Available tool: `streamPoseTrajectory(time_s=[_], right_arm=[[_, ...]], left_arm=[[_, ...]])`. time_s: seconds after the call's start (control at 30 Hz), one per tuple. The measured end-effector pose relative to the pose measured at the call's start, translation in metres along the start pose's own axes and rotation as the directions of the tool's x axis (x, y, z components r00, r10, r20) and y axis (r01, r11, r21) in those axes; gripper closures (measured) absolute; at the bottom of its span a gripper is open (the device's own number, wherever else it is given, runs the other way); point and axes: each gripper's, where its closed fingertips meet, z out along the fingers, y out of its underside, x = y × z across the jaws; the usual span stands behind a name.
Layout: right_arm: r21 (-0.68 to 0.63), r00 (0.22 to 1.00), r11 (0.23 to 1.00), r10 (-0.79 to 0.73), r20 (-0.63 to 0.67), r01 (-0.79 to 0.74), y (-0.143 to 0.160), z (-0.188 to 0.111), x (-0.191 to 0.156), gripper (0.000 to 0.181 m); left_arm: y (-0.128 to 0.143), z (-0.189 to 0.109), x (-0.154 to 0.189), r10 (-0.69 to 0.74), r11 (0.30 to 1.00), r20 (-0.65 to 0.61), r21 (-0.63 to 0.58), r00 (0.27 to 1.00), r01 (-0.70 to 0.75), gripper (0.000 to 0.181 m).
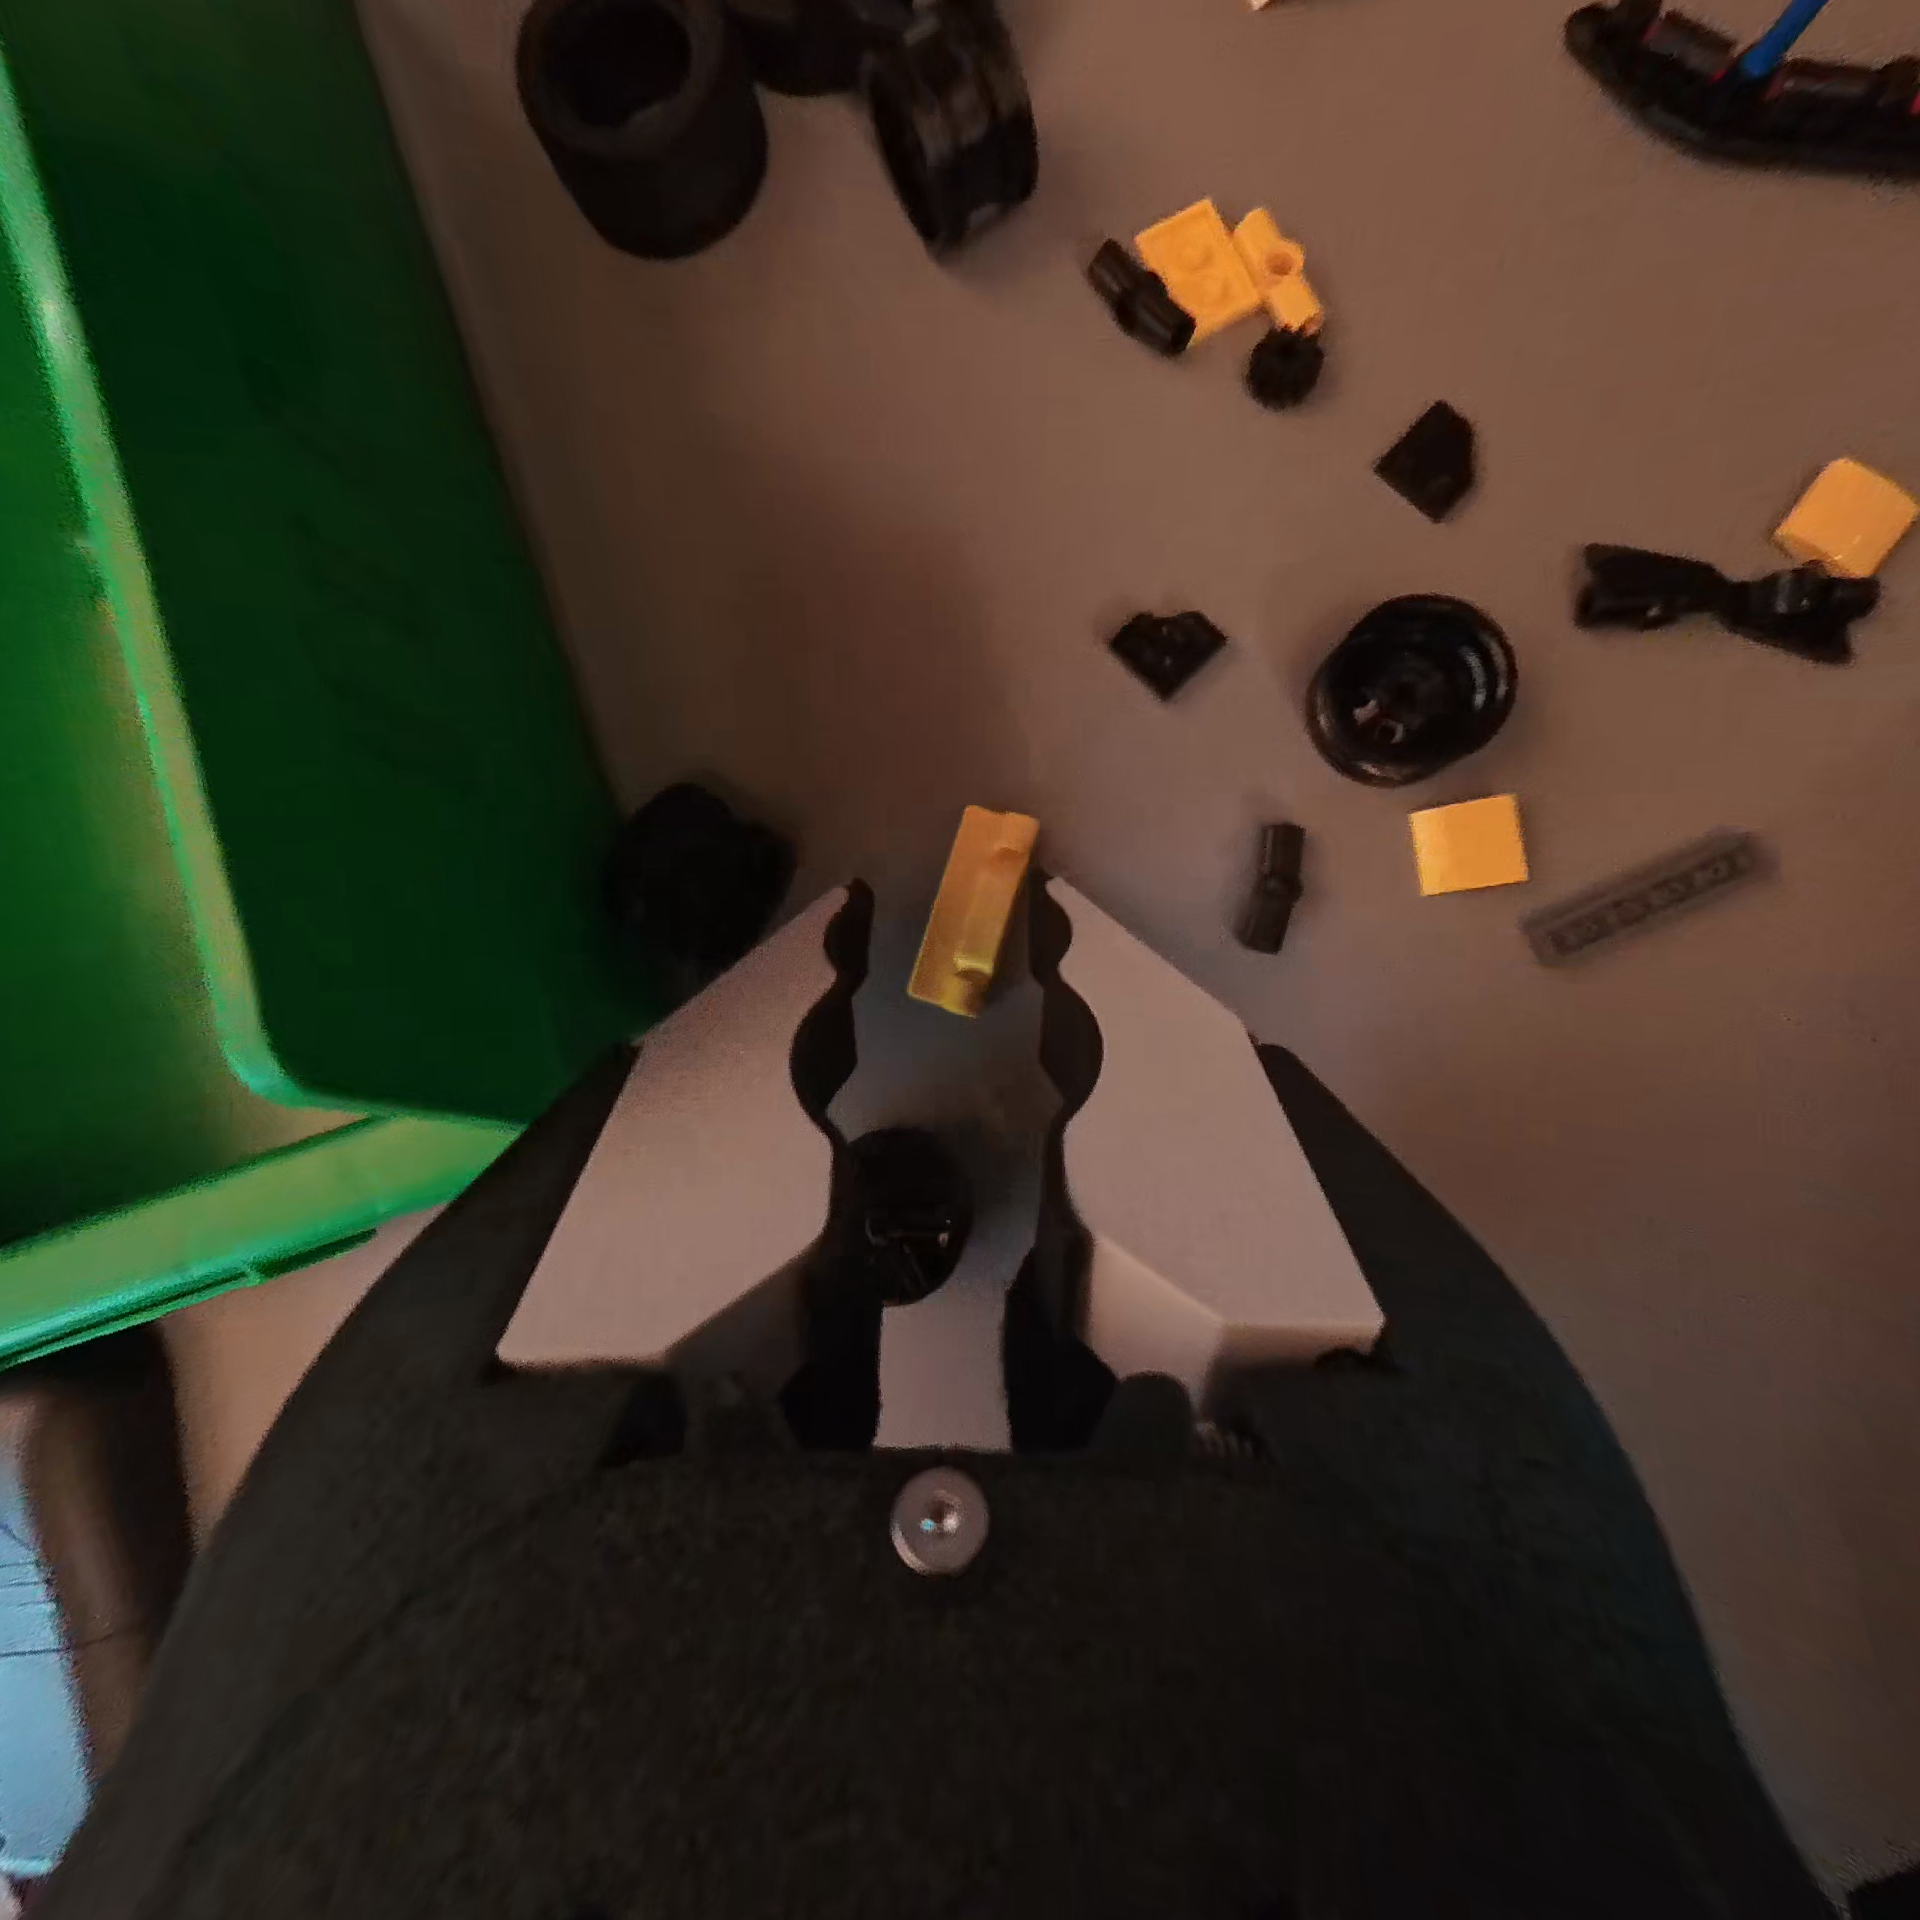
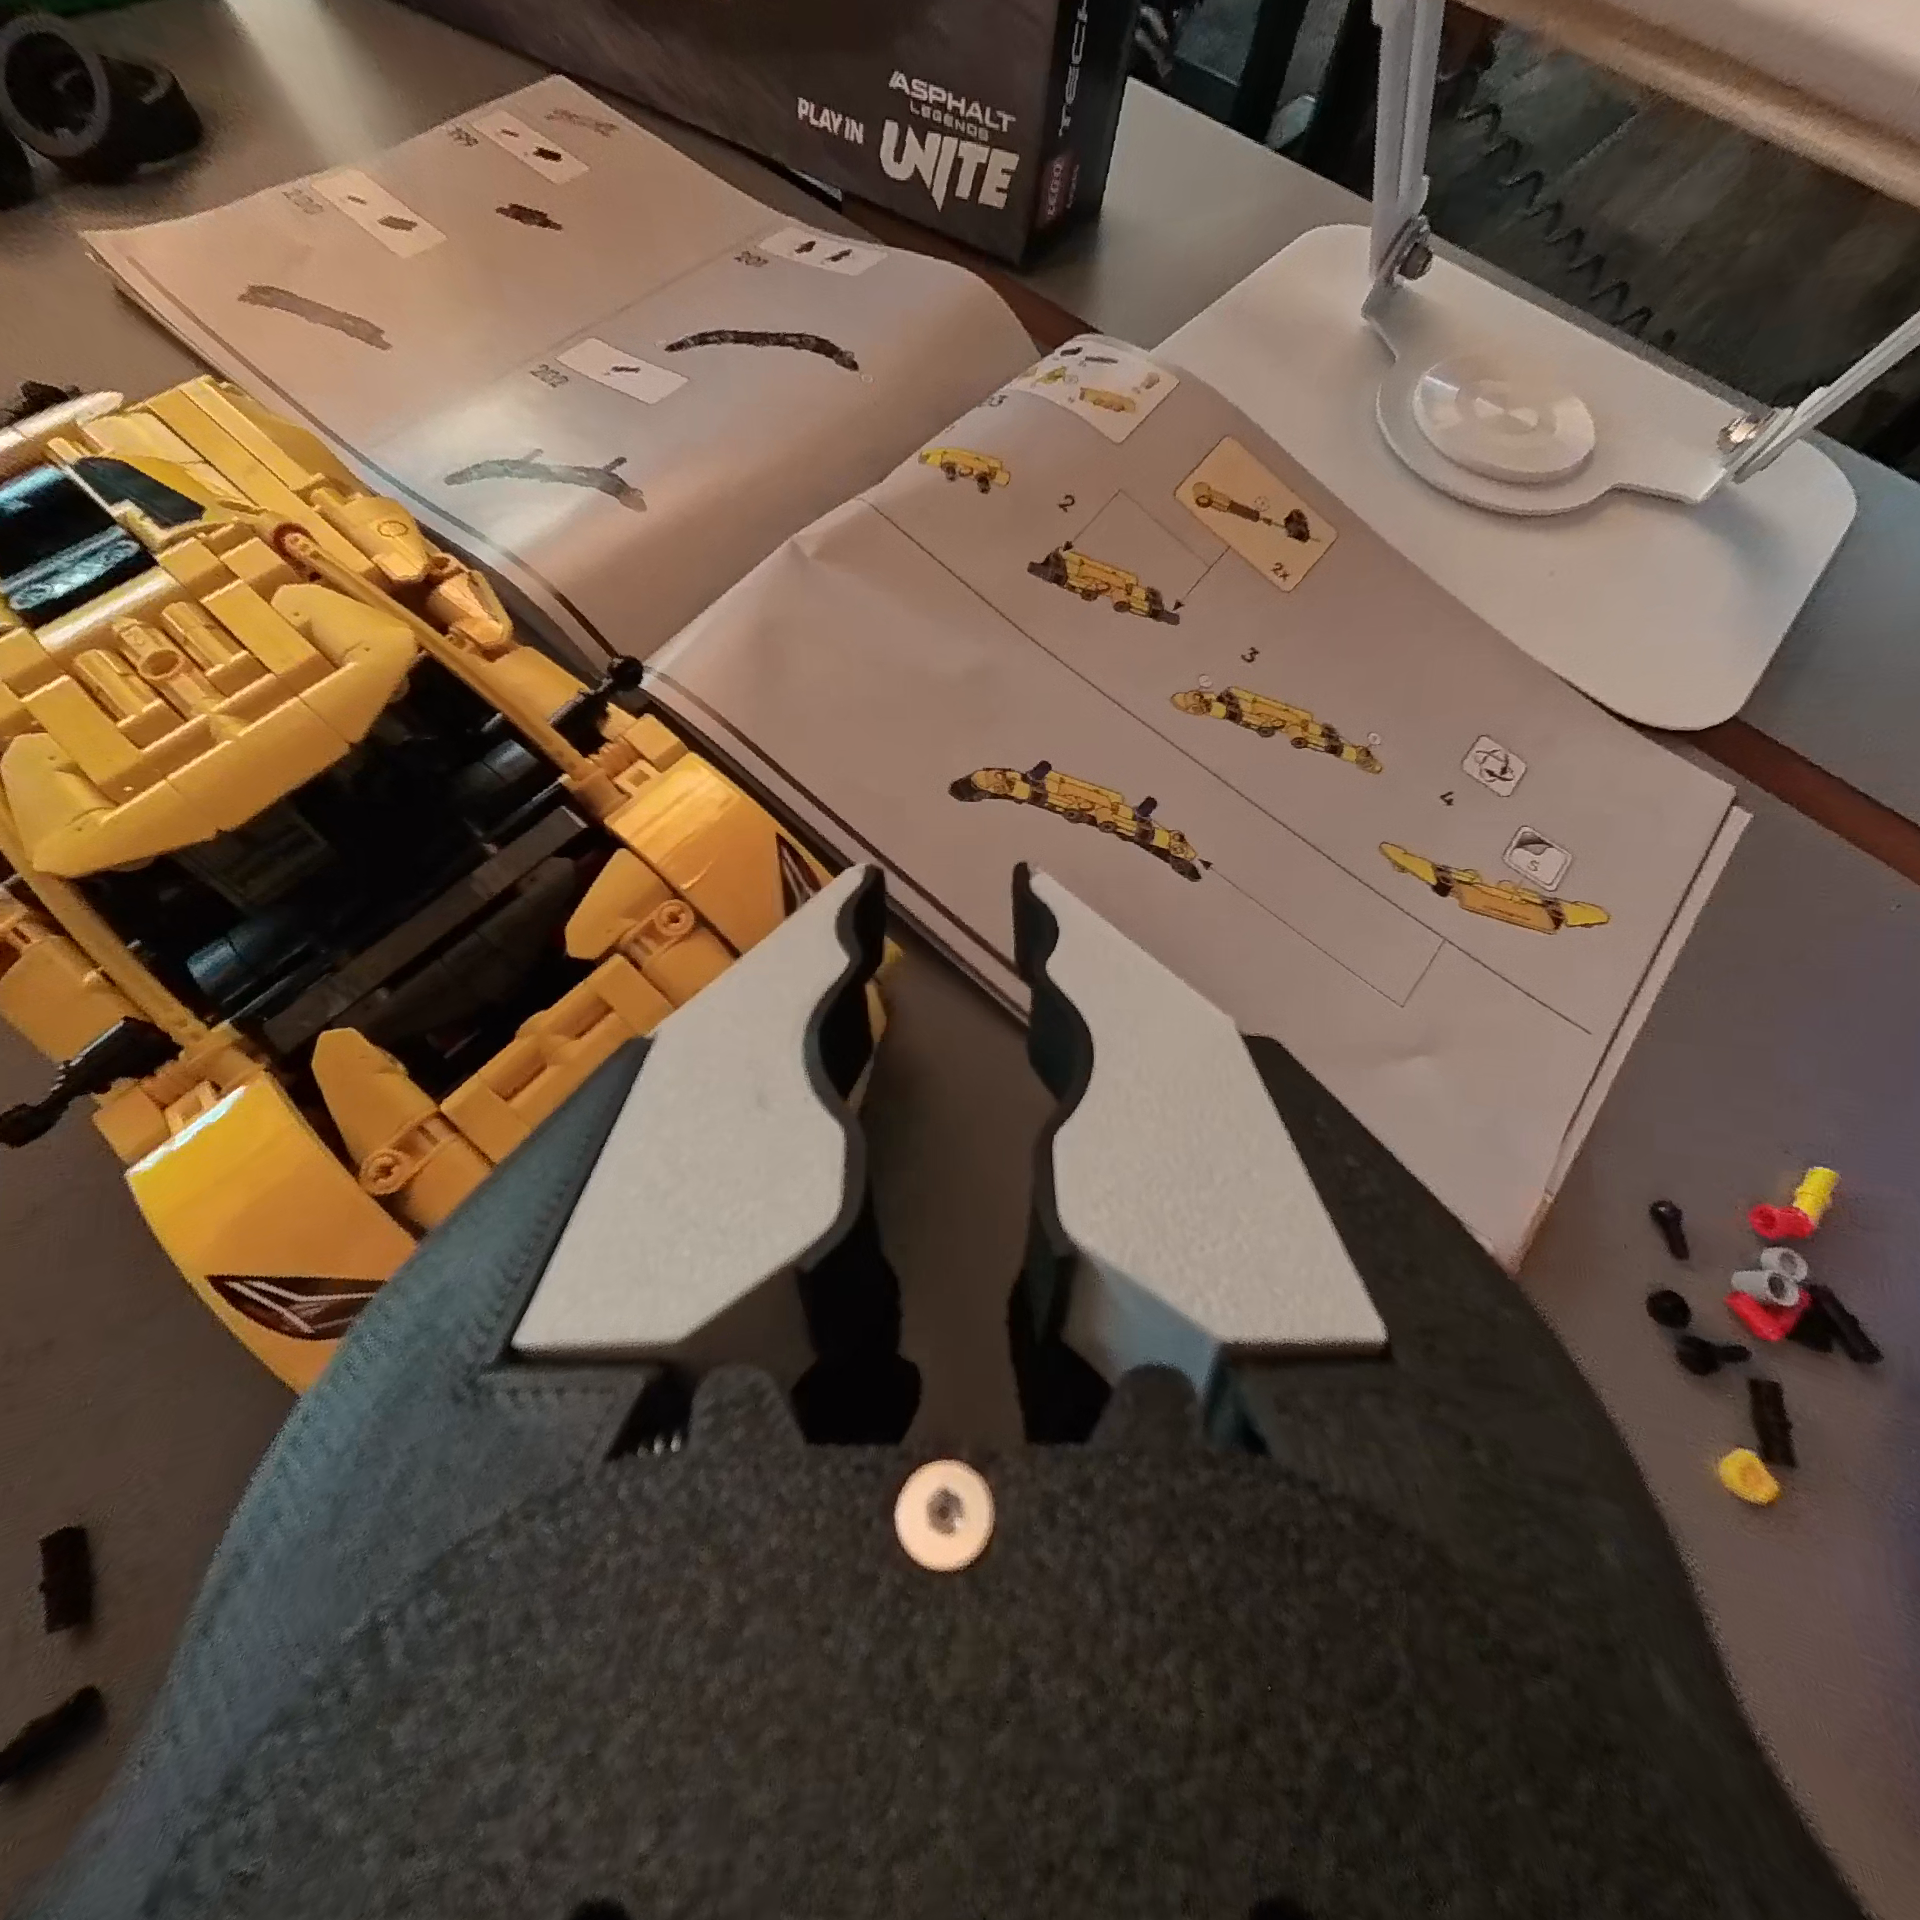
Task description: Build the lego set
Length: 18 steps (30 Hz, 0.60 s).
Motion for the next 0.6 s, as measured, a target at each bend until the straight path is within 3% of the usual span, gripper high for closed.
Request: streamPoseTrajectory(time_s=[0.13, 0.27, 0.37, 0.43, 0.6], right_arm=[[0.020, 0.998, 0.999, 0.048, 0.039, -0.048, -0.002, -0.001, -0.001, 0.157], [0.025, 0.999, 0.999, 0.045, 0.026, -0.046, -0.002, -0.001, 0.002, 0.157], [0.057, 1.000, 0.998, 0.026, 0.010, -0.027, -0.008, -0.004, 0.003, 0.158], [0.105, 1.000, 0.994, 0.007, -0.022, -0.004, -0.015, -0.007, 0.007, 0.159], [0.116, 0.999, 0.993, 0.002, -0.040, 0.003, -0.017, -0.011, 0.011, 0.160]], left_arm=[[0.003, 0.002, 0.011, -0.056, 0.998, -0.104, 0.009, 0.993, 0.058, 0.165], [0.003, -0.001, 0.012, -0.031, 1.000, -0.059, 0.000, 0.998, 0.031, 0.165], [-0.018, -0.011, 0.025, -0.025, 0.998, -0.064, 0.048, 0.998, 0.028, 0.165], [-0.056, -0.025, 0.054, 0.033, 0.987, -0.104, 0.159, 0.994, -0.016, 0.165], [-0.145, -0.036, 0.193, 0.291, 0.920, -0.334, 0.353, 0.897, -0.167, 0.165]])
